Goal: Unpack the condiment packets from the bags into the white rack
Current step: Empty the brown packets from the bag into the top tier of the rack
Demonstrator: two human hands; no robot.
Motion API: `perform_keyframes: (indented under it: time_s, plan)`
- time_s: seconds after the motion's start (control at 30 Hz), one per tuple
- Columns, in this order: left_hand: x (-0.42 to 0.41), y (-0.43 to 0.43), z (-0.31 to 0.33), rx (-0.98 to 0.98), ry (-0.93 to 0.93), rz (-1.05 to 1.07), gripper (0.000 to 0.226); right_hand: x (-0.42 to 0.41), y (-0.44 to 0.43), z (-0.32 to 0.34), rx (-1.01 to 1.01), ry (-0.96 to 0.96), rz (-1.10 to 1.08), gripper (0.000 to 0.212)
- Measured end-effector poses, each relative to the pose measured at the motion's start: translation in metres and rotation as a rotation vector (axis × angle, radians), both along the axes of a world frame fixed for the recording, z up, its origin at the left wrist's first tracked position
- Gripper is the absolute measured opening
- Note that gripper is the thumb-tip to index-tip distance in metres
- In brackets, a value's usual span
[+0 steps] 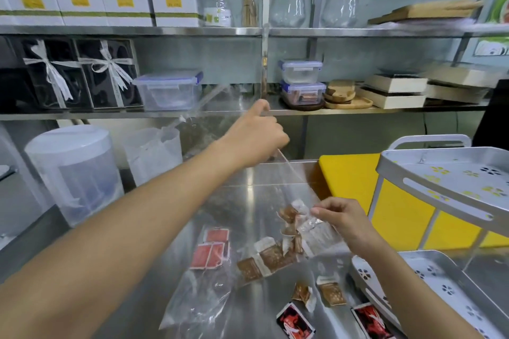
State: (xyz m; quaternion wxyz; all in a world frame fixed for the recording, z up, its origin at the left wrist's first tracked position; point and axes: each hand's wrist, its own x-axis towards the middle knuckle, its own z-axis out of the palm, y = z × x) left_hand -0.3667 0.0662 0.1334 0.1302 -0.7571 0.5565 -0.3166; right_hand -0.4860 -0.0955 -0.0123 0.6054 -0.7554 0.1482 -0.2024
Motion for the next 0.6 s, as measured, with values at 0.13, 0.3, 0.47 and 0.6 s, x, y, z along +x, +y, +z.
perform_keyframes:
  time_s: [0.13,0.3,0.47,0.6]
  plan:
    - [0.013,0.008,0.0,-0.071,0.106,0.011,0.012,-0.005,-0.007,-0.011,-0.035,-0.043,-0.081,0.006]
    - [0.02,0.012,-0.01,-0.159,0.239,0.019,0.012,0.0,-0.003,-0.015,-0.158,-0.075,-0.182,0.012]
    - [0.044,0.037,-0.013,-0.197,0.368,0.111,0.02,0.006,-0.004,0.015,-0.354,-0.108,-0.237,0.006]
    - [0.067,0.062,-0.019,-0.347,0.59,0.23,0.032,0.012,0.0,0.069,-0.666,-0.174,-0.232,0.014]
